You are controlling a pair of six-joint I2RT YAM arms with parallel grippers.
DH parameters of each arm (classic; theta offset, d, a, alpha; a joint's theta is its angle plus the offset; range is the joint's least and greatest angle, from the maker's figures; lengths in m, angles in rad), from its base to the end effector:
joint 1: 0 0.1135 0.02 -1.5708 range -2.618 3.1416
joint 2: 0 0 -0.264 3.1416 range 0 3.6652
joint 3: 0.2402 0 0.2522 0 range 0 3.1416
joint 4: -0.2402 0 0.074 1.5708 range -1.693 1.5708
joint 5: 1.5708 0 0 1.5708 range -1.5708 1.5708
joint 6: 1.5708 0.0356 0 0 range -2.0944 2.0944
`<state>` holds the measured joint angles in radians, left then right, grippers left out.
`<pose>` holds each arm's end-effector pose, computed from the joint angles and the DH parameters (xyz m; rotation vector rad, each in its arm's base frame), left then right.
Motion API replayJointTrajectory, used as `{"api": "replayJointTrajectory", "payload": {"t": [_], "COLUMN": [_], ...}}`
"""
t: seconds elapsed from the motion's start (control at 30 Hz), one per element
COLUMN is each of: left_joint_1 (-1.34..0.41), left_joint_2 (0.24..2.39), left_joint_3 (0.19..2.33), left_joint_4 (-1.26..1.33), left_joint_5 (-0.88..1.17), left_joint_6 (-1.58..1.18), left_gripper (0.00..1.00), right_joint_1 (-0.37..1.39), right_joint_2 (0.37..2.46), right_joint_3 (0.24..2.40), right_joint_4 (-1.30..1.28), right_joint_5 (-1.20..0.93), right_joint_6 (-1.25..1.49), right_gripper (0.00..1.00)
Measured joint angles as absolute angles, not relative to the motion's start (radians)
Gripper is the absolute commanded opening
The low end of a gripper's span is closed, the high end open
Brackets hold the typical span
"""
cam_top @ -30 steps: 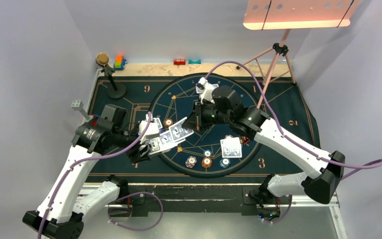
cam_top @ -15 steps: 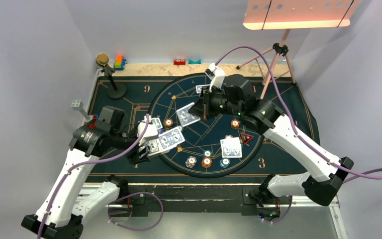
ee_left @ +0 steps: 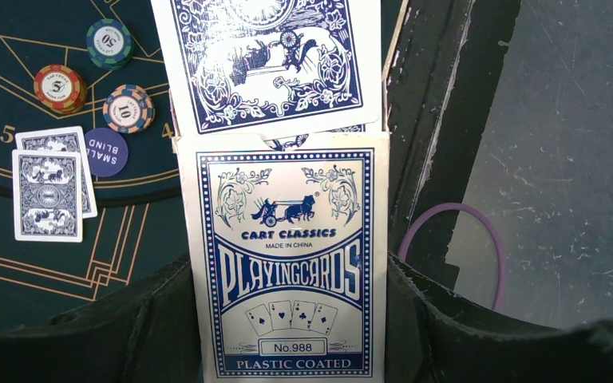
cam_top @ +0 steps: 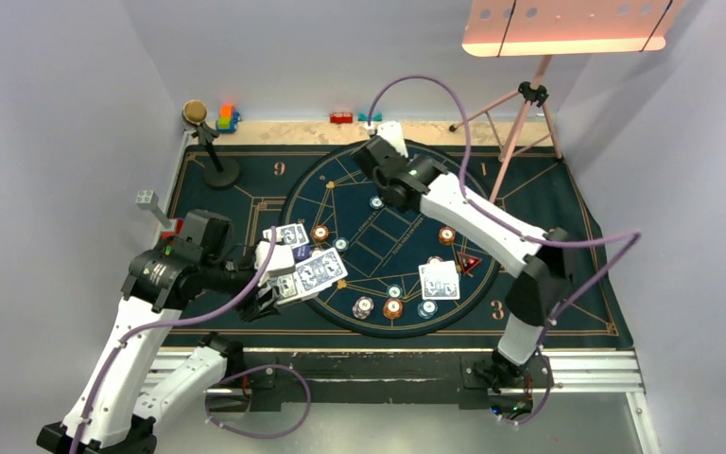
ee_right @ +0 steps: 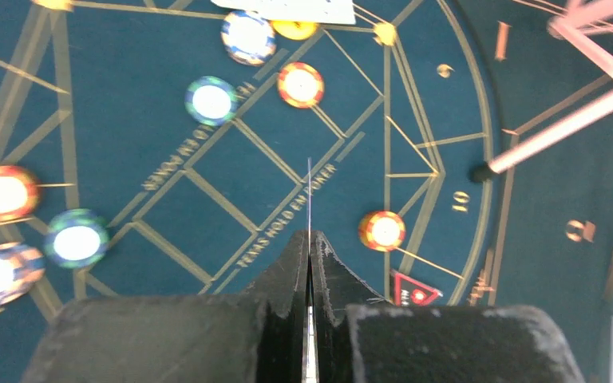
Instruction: Distribute texas hold em gaming equipment
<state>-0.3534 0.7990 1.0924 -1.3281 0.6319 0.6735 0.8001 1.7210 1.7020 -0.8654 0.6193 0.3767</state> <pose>0.0917 -0.0562 0.3427 1.3879 2.0157 -0.6799 0.2732 0.2516 0.3502 -0.2205 2.2458 -0.1520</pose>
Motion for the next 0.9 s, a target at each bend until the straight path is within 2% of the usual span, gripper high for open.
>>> {"api": "replayJointTrajectory", "payload": {"t": [0.23, 0.47, 0.6, 0.73, 0.8, 0.9], "left_joint_1": [-0.353, -0.353, -0.353, -0.353, -0.353, -0.353], "left_joint_2": [0.793, 0.798, 0.803, 0.806, 0.807, 0.811], "left_joint_3": [1.092, 1.094, 1.1, 1.105, 1.106, 1.109], "left_joint_4": [-1.349, -1.354, -1.356, -1.356, -1.356, -1.356], "left_joint_5": [0.632, 0.632, 0.632, 0.631, 0.631, 0.631], "left_joint_6": [0.674, 0.674, 0.674, 0.674, 0.674, 0.674], "left_gripper": [0.0, 0.0, 0.0, 0.0, 0.0, 0.0], "right_joint_1": [0.844, 0.894, 0.912, 0.921, 0.921, 0.921], "right_joint_2": [1.967, 2.194, 2.265, 2.279, 2.279, 2.279], "right_joint_3": [1.753, 1.805, 1.839, 1.842, 1.843, 1.844], "right_joint_4": [-0.986, -1.034, -1.035, -1.015, -1.001, -0.965], "right_joint_5": [0.853, 0.905, 0.898, 0.868, 0.845, 0.795], "right_joint_6": [0.418, 0.458, 0.473, 0.477, 0.479, 0.47], "right_gripper": [0.0, 0.0, 0.19, 0.53, 0.66, 0.75]}}
